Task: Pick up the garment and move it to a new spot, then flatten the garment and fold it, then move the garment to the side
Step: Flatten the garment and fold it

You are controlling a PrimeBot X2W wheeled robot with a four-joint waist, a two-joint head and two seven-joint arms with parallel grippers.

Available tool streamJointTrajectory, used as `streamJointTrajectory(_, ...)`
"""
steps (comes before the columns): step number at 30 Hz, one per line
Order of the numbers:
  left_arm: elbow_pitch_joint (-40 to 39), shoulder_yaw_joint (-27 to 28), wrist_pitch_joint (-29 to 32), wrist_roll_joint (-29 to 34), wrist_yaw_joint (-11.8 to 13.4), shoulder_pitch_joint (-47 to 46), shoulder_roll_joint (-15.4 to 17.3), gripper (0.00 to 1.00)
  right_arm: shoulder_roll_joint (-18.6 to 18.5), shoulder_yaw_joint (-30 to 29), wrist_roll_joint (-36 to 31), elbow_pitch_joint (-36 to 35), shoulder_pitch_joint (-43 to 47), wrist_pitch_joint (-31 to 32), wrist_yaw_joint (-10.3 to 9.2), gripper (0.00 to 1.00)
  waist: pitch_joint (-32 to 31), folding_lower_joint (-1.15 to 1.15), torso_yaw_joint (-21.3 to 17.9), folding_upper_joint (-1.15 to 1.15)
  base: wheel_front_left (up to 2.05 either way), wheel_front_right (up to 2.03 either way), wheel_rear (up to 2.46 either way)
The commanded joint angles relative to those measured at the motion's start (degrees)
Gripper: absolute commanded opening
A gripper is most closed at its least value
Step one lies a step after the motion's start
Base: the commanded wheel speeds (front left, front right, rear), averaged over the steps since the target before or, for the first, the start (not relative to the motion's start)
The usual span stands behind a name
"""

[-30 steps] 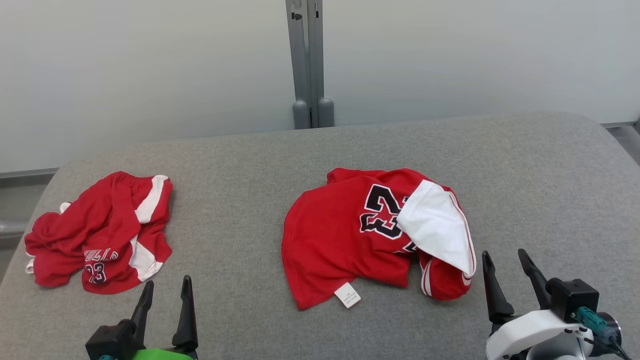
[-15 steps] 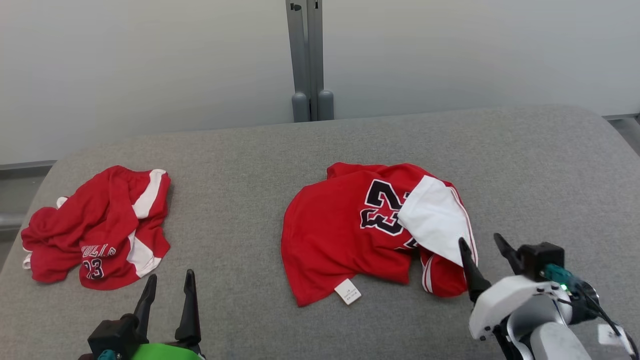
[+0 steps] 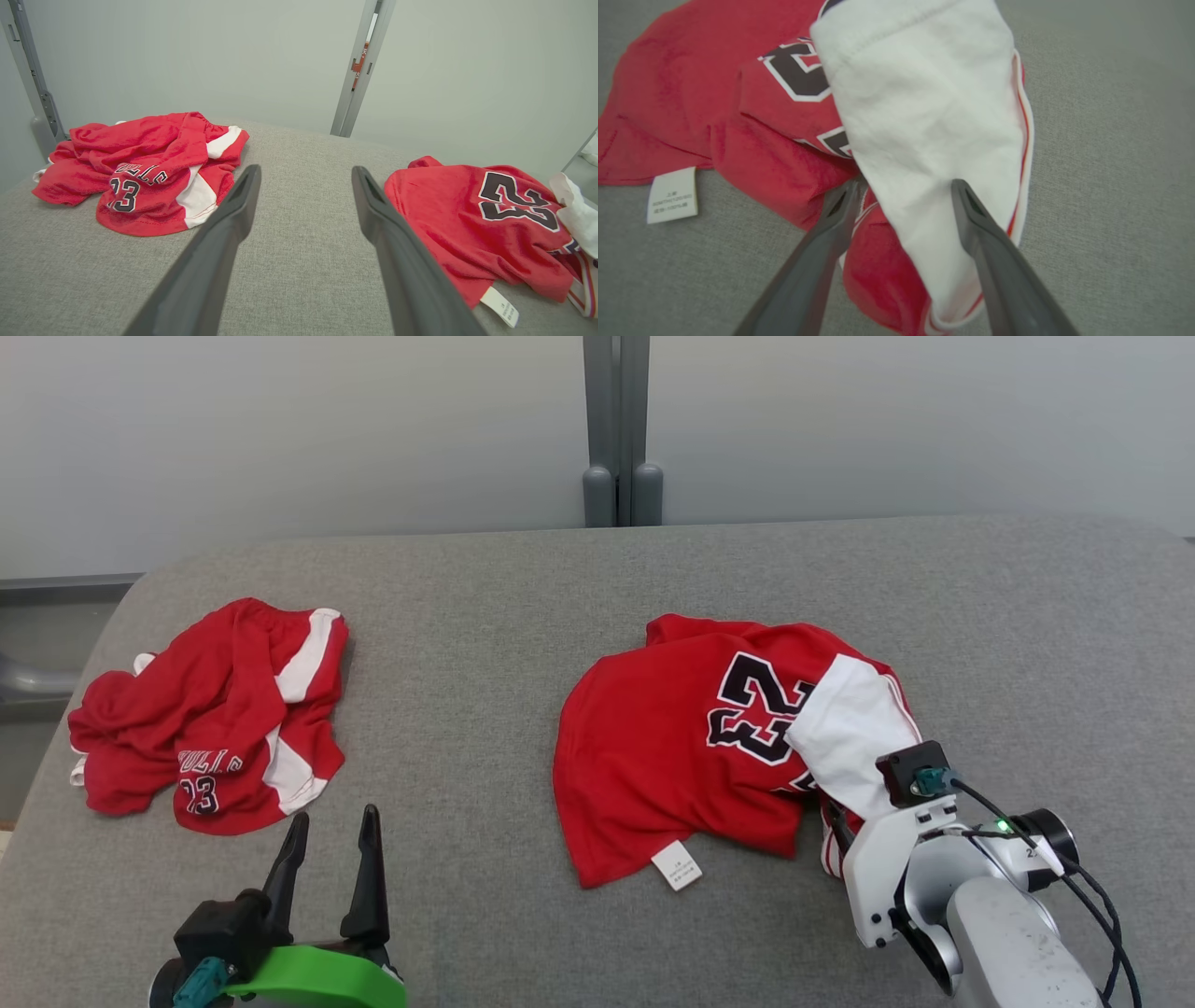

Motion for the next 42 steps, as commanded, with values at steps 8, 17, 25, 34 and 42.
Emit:
streamJointTrajectory(8, 0.5, -1.1, -0.1, 0.1, 0.4, -2.7, 0.1, 1.0, -0.6, -1.1, -1.6, 3.5, -3.3, -1.8, 0.01, 0.0, 0.8, 0.0, 1.0, 0.0, 0.0, 0.0, 0.0)
streamJointTrajectory(17, 1.0, -1.0, -0.1, 0.6, 0.3, -3.1, 0.0, 1.0, 1.2, 1.2, 2.0, -0.3, -8.6, -5.1, 0.01, 0.0, 0.5, 0.0, 0.1, 0.0, 0.0, 0.0, 0.0)
streamJointTrajectory(25, 1.3, -0.8, -0.1, 0.9, 0.1, -3.8, 0.1, 1.0, 1.8, 13.5, 15.3, -3.2, -22.2, -4.3, 0.01, 0.0, 1.1, 0.0, -1.0, 0.0, 0.0, 0.0, 0.0)
streamJointTrajectory(34, 0.9, -2.6, -0.1, 0.3, -0.1, -4.3, 0.1, 1.0, 1.9, 23.0, 32.6, -0.6, -40.2, -10.8, 0.02, 0.0, 2.0, 0.0, 0.7, 0.0, 0.0, 0.0, 0.0)
streamJointTrajectory(42, 0.1, -3.0, -0.1, 0.1, 0.0, -4.0, 0.1, 1.0, 1.8, 20.9, 38.5, 6.1, -54.0, -20.9, 0.02, 0.0, 2.6, 0.0, 1.2, 0.0, 0.0, 0.0, 0.0)
